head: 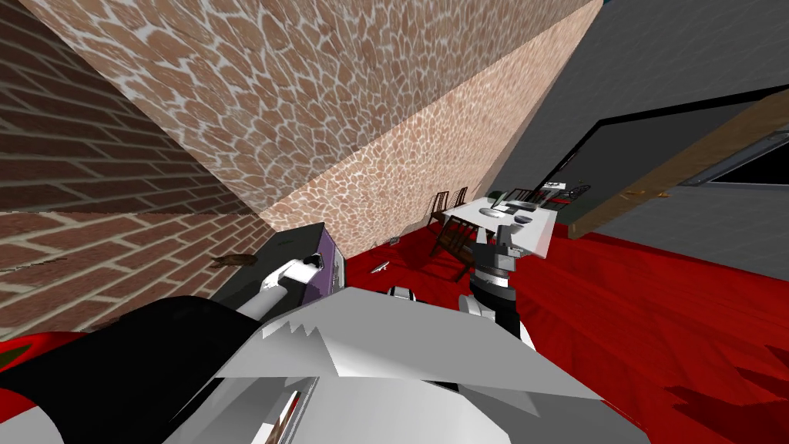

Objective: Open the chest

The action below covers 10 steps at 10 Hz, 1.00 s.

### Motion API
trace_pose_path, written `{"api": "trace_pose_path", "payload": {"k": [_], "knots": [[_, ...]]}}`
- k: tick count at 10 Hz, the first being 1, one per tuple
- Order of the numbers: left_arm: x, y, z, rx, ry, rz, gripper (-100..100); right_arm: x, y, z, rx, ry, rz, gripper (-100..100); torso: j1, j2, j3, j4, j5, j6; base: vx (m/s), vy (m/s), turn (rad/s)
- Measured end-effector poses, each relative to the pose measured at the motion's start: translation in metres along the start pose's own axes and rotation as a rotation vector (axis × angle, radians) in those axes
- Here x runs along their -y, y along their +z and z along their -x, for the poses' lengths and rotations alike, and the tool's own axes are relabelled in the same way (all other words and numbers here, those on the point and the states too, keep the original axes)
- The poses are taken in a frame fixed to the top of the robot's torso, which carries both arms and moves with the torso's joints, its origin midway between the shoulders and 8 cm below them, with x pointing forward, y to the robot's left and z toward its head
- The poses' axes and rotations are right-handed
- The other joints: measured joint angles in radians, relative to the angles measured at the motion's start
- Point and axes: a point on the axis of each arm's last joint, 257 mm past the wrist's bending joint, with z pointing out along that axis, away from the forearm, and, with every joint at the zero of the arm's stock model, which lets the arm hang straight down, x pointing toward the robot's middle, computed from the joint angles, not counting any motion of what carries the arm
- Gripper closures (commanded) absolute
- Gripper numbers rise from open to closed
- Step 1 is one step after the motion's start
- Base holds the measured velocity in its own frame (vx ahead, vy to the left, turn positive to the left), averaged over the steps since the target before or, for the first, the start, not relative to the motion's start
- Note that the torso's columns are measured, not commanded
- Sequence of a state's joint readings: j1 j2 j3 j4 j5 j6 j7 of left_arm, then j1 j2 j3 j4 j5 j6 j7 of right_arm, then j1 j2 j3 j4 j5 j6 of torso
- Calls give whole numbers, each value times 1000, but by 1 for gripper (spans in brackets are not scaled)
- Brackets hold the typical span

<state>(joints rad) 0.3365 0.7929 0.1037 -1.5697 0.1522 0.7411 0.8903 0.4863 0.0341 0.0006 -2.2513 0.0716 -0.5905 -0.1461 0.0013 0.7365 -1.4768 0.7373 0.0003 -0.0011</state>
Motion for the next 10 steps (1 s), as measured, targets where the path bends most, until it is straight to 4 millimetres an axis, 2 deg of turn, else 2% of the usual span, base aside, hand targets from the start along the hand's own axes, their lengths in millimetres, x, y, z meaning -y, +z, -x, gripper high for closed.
{"api": "trace_pose_path", "payload": {"k": [3,4,6,10], "knots": [[4,12,5,25,-26,6,-100,0,0,0,0,0,0,0,0,2,1,1,0,0,-63,7,-86],[4,12,5,24,-26,6,100,0,0,0,0,0,0,0,-1,0,0,0,0,-1,55,-2,116],[9,5,-1,5,-9,-11,100,0,0,0,0,0,0,0,-1,-1,-1,-3,2,-4,104,-6,155],[1,-12,-8,-28,26,-13,100,0,0,0,0,0,0,0,-2,7,3,0,1,-3,81,0,131]]}}
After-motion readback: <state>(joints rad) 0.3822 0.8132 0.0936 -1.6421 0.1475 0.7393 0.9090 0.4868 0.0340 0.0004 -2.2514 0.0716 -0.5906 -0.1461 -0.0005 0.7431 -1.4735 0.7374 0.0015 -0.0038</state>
